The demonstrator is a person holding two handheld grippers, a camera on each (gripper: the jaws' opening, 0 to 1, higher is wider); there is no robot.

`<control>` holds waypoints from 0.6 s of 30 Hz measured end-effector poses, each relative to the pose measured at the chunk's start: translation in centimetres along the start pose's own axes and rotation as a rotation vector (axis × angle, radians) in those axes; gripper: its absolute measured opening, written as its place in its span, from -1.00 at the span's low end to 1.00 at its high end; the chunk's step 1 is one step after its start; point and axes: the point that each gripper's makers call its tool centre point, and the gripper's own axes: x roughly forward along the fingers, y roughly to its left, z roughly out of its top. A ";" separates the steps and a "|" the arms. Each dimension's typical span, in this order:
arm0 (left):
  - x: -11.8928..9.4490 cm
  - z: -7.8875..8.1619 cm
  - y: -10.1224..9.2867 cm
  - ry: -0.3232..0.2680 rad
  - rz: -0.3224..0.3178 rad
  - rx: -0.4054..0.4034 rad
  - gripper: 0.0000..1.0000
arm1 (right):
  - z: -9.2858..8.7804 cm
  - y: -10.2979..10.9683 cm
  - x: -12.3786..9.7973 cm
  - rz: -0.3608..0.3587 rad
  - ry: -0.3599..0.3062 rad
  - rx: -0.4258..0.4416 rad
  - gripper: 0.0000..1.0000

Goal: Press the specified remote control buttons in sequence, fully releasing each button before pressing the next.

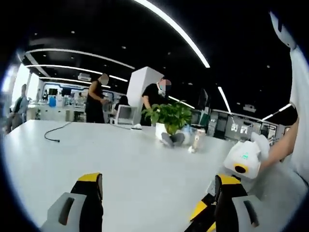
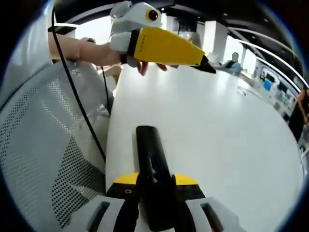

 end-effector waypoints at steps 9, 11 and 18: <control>-0.4 0.5 1.3 0.005 0.072 0.038 0.97 | 0.1 0.0 0.1 -0.001 -0.005 0.005 -0.56; -0.5 0.7 1.4 0.000 0.078 0.040 0.95 | 0.1 0.0 0.1 0.000 -0.006 0.005 -0.56; -0.9 1.7 2.0 -0.025 0.093 0.013 0.94 | 0.1 0.1 0.1 0.000 -0.009 0.005 -0.55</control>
